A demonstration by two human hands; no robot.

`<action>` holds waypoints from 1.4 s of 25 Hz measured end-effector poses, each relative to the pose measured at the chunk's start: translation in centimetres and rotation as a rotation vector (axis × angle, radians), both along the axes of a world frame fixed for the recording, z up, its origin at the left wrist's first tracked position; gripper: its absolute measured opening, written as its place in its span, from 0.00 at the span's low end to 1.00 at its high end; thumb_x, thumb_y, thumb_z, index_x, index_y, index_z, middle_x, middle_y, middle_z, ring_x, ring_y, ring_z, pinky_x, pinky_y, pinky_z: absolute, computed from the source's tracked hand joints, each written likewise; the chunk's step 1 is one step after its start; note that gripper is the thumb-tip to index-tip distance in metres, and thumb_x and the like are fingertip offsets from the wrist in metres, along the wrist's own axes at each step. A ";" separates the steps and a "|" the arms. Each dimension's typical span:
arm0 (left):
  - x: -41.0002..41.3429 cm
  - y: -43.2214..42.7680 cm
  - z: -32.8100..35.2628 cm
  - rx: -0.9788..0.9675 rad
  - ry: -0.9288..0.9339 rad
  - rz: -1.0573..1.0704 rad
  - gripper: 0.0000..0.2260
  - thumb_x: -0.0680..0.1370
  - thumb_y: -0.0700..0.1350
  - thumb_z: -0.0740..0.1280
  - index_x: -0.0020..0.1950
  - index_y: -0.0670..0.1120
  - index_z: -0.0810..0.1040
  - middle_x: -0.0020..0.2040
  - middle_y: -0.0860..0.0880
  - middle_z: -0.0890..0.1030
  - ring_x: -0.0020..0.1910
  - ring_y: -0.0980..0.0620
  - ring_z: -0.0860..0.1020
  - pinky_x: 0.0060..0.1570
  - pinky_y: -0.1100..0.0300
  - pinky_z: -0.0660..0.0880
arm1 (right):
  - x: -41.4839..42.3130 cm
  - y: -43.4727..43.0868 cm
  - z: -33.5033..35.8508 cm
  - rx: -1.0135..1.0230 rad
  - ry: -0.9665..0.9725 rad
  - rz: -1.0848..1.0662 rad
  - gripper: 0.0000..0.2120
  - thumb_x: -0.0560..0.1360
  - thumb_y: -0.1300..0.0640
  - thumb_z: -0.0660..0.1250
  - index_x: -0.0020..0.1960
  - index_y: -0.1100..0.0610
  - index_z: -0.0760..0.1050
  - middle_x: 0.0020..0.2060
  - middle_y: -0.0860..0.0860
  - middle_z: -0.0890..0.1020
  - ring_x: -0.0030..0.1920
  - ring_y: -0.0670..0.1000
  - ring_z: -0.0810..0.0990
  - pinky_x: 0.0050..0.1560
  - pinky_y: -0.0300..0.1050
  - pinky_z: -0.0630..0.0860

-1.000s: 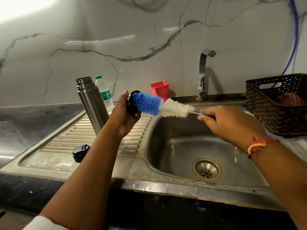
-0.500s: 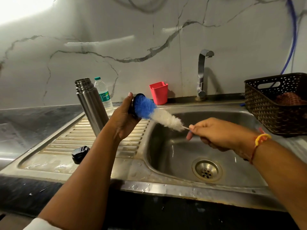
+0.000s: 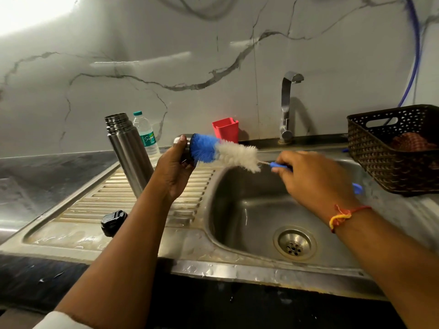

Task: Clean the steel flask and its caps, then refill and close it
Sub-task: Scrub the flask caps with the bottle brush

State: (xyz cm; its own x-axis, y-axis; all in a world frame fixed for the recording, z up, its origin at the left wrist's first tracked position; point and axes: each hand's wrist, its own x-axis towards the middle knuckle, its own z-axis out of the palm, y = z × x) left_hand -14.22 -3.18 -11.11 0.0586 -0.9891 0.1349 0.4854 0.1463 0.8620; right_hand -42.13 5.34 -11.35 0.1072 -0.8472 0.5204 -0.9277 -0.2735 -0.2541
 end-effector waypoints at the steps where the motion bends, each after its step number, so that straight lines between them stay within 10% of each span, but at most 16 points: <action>1: 0.1 0.0 -0.2 -0.009 -0.007 -0.019 0.10 0.83 0.47 0.66 0.59 0.43 0.79 0.60 0.41 0.81 0.64 0.44 0.79 0.63 0.52 0.78 | -0.3 0.0 0.1 -0.031 0.036 -0.031 0.10 0.81 0.45 0.59 0.48 0.48 0.76 0.34 0.46 0.76 0.34 0.47 0.74 0.34 0.44 0.70; 8: -0.1 0.0 -0.1 -0.039 0.043 0.009 0.09 0.84 0.46 0.64 0.57 0.42 0.80 0.53 0.43 0.85 0.60 0.44 0.82 0.66 0.50 0.77 | -0.6 1.4 2.3 0.774 -0.754 0.170 0.18 0.82 0.47 0.58 0.48 0.57 0.82 0.27 0.48 0.71 0.25 0.45 0.63 0.26 0.38 0.59; 16: 0.6 -0.8 -0.4 0.014 0.198 0.104 0.07 0.83 0.42 0.66 0.59 0.42 0.74 0.59 0.39 0.81 0.61 0.44 0.81 0.60 0.53 0.79 | -3.3 1.7 3.9 0.613 -0.425 0.064 0.17 0.82 0.45 0.58 0.46 0.51 0.82 0.32 0.49 0.73 0.28 0.45 0.66 0.29 0.39 0.62; 24: 1.0 -1.0 -0.9 -0.048 -0.037 0.065 0.28 0.75 0.38 0.74 0.74 0.42 0.69 0.68 0.39 0.78 0.63 0.43 0.81 0.66 0.46 0.77 | 0.0 1.8 2.2 0.465 -0.513 0.236 0.06 0.82 0.52 0.60 0.57 0.49 0.73 0.38 0.50 0.81 0.32 0.44 0.74 0.32 0.37 0.69; 29: 0.3 -0.2 -0.5 -0.098 -0.334 0.189 0.19 0.76 0.33 0.72 0.65 0.45 0.75 0.63 0.43 0.79 0.62 0.44 0.81 0.66 0.44 0.77 | 0.2 1.3 1.4 0.405 -0.338 0.243 0.11 0.83 0.51 0.57 0.56 0.44 0.78 0.34 0.50 0.78 0.33 0.47 0.73 0.33 0.41 0.69; 35: -1.7 0.9 -0.1 -0.187 -0.684 0.347 0.35 0.68 0.39 0.82 0.68 0.46 0.68 0.58 0.49 0.82 0.50 0.61 0.82 0.46 0.70 0.79 | 0.4 0.6 0.7 0.373 -0.325 0.184 0.12 0.83 0.51 0.58 0.57 0.43 0.79 0.37 0.52 0.81 0.38 0.54 0.78 0.41 0.51 0.76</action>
State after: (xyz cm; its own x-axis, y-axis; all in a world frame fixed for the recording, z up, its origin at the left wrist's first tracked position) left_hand -15.89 -2.31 -11.25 0.2042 -0.8866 0.4150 -0.2435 0.3646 0.8988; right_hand -41.74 5.91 -10.67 0.1553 -0.9634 0.2183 -0.7300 -0.2608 -0.6318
